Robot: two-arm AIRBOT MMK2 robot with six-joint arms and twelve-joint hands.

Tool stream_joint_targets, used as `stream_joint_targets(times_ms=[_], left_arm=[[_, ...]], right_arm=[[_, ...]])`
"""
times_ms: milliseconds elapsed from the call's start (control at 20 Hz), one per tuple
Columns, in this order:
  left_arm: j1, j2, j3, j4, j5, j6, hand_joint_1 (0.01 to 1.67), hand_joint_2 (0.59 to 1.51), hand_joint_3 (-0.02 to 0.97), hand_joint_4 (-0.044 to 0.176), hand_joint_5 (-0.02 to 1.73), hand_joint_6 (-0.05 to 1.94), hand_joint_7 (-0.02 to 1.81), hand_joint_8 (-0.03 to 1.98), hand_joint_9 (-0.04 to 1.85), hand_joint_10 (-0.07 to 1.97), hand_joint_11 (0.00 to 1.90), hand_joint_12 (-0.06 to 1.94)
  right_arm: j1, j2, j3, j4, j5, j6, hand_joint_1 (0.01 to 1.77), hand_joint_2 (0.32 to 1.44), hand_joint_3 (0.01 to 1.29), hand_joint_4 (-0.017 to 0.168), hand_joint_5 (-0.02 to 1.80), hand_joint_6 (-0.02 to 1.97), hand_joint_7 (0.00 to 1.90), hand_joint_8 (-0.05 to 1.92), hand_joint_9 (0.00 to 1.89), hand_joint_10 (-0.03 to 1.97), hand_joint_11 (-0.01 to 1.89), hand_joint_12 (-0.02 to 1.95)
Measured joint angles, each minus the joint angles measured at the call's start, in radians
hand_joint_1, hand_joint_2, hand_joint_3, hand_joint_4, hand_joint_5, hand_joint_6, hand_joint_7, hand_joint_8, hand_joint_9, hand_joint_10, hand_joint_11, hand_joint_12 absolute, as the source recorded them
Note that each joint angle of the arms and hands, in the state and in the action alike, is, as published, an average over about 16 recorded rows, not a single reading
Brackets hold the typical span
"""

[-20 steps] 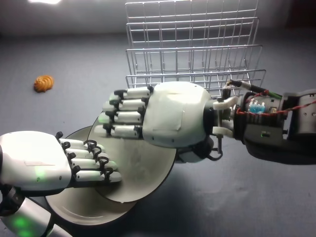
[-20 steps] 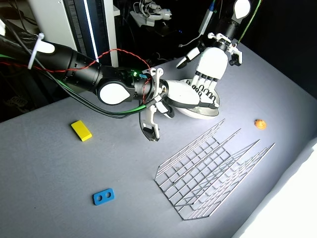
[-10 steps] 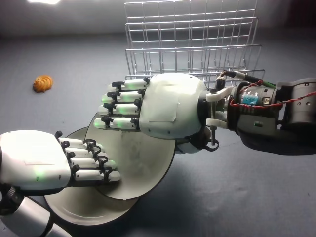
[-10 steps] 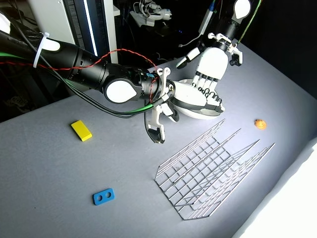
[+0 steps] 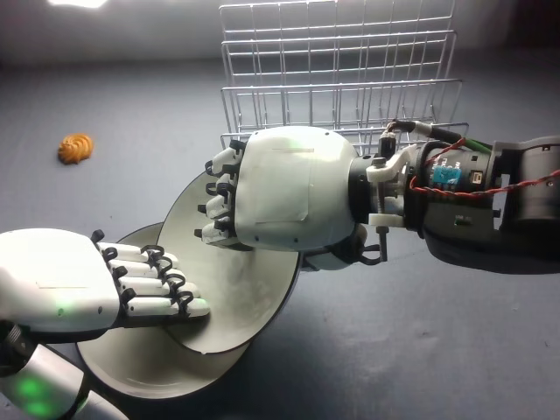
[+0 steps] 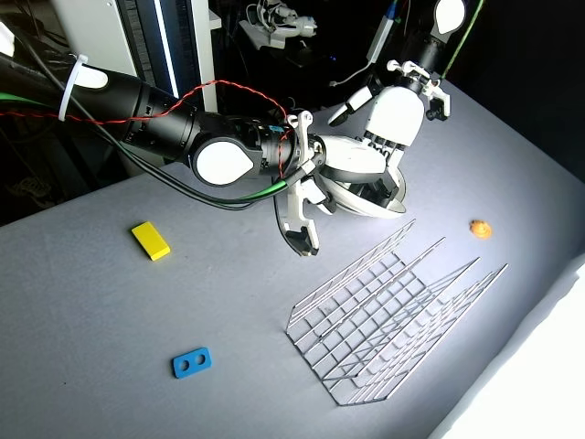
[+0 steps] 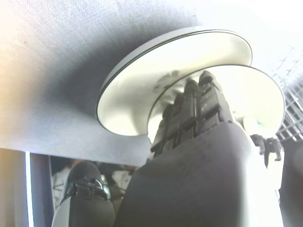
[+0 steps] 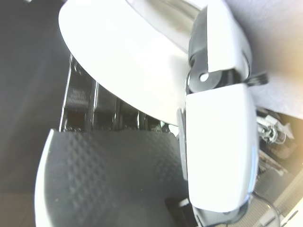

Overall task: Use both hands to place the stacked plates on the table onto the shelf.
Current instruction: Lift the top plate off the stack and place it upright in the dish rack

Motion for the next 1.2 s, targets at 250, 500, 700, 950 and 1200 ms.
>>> stream_joint_targets(times_ms=[250,500,700,950,1200], left_arm=[[-0.029,0.001,0.030,-0.028,0.001,0.001,0.02,1.072,0.014,0.001,0.01,-0.02,0.01,0.00,0.02,0.01,0.02,-0.01],[-0.069,0.010,0.074,-0.058,-0.004,0.002,0.02,1.071,0.014,0.002,0.02,-0.01,0.02,0.00,0.02,0.01,0.02,0.00],[-0.101,0.023,0.112,-0.077,-0.012,0.002,0.02,1.069,0.015,0.002,0.03,0.00,0.02,0.00,0.02,0.01,0.02,0.00],[-0.132,0.049,0.154,-0.088,-0.026,0.002,0.02,1.069,0.015,0.003,0.04,0.01,0.02,0.00,0.02,0.01,0.02,0.01],[-0.150,0.079,0.180,-0.091,-0.053,0.002,0.02,1.072,0.015,0.005,0.04,0.01,0.02,0.00,0.02,0.01,0.02,0.00]], right_arm=[[0.000,0.008,-0.030,0.009,0.003,0.006,1.17,0.97,0.01,-0.003,0.70,1.27,0.79,1.05,0.89,0.65,0.69,1.29],[0.003,0.024,-0.068,0.021,-0.001,0.013,1.17,0.97,0.01,-0.001,0.74,1.19,0.86,1.04,0.97,0.65,0.74,1.30],[0.009,0.043,-0.103,0.030,-0.003,0.020,1.17,0.98,0.01,0.000,0.77,1.16,0.92,1.04,1.02,0.66,0.76,1.32],[0.029,0.078,-0.149,0.047,-0.002,0.023,1.17,1.00,0.01,0.002,0.80,1.14,0.97,1.04,1.05,0.67,0.76,1.31],[0.063,0.125,-0.201,0.072,-0.001,0.023,1.17,1.03,0.01,0.002,0.82,1.14,0.99,1.05,1.05,0.65,0.77,1.29]])
